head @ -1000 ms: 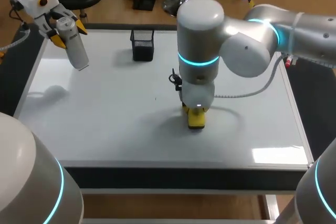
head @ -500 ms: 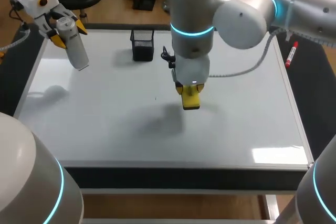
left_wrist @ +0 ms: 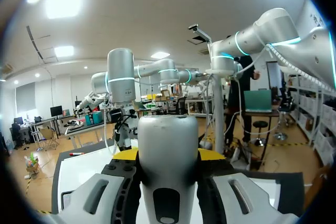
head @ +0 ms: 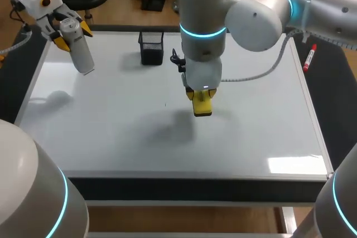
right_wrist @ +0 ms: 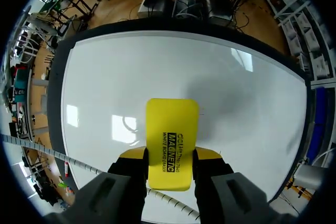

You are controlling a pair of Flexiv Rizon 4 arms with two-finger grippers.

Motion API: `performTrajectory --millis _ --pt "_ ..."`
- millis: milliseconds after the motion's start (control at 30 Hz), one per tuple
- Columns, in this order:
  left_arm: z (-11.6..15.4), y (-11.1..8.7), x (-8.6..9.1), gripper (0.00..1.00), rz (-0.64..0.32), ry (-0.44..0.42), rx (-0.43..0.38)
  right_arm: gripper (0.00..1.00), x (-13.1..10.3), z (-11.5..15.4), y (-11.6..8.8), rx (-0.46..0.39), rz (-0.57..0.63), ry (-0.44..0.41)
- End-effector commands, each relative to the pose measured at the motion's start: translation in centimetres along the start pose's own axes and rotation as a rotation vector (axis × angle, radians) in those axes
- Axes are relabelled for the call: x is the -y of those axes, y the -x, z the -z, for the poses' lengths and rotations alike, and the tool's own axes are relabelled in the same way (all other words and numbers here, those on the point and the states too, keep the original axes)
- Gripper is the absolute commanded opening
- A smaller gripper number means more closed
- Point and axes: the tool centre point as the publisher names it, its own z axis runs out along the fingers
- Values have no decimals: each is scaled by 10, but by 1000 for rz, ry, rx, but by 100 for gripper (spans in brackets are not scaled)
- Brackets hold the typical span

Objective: Pick up the inspection probe, press it on each red-marked spot on the whiteboard one by one, put down the probe, pick up the eraser, and wipe off all the red marks.

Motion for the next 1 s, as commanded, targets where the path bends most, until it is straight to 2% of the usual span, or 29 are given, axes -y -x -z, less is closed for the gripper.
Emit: performTrajectory --millis 33,400,567,767,1000 --pt "0 0 2 0 0 5 -1 0 0 1 -1 -4 2 -1" --pt "0 0 2 0 0 5 -1 0 43 -4 22 2 -13 -29" --pt "0 0 2 0 0 5 -1 0 75 0 30 20 -27 -35" --pt "0 0 2 0 0 5 -1 0 117 6 30 36 -77 -50" --pt "0 0 2 0 0 5 -1 0 146 6 28 35 -98 -57"
